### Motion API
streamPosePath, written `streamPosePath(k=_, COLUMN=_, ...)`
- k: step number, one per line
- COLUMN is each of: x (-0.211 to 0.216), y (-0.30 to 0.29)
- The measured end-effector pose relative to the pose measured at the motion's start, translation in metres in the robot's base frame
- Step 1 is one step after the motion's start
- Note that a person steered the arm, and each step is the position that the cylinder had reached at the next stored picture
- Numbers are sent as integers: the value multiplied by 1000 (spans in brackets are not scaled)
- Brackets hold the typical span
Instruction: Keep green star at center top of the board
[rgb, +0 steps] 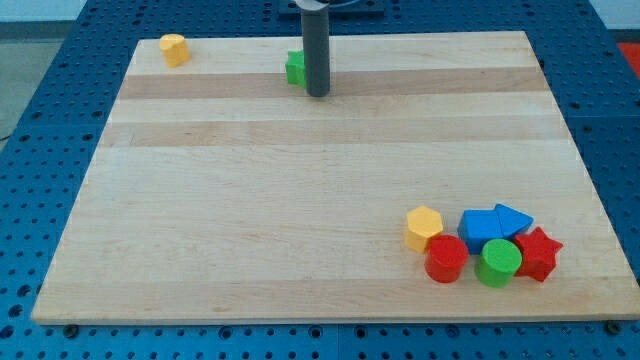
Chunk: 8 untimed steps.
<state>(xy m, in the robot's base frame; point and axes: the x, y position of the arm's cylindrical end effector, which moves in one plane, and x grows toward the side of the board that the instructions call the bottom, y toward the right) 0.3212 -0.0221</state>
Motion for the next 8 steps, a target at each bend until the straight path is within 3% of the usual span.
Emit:
streamPosePath(k=2, x=-9, y=-77)
streamPosePath(k=4, x=-55, y=-76)
streamPosePath(k=5, x=-53, y=-78)
streamPosePath(k=6, x=-15, y=-74)
streamPosePath(k=7, x=-8, y=-48)
streamPosePath(k=8, x=-32, y=-24)
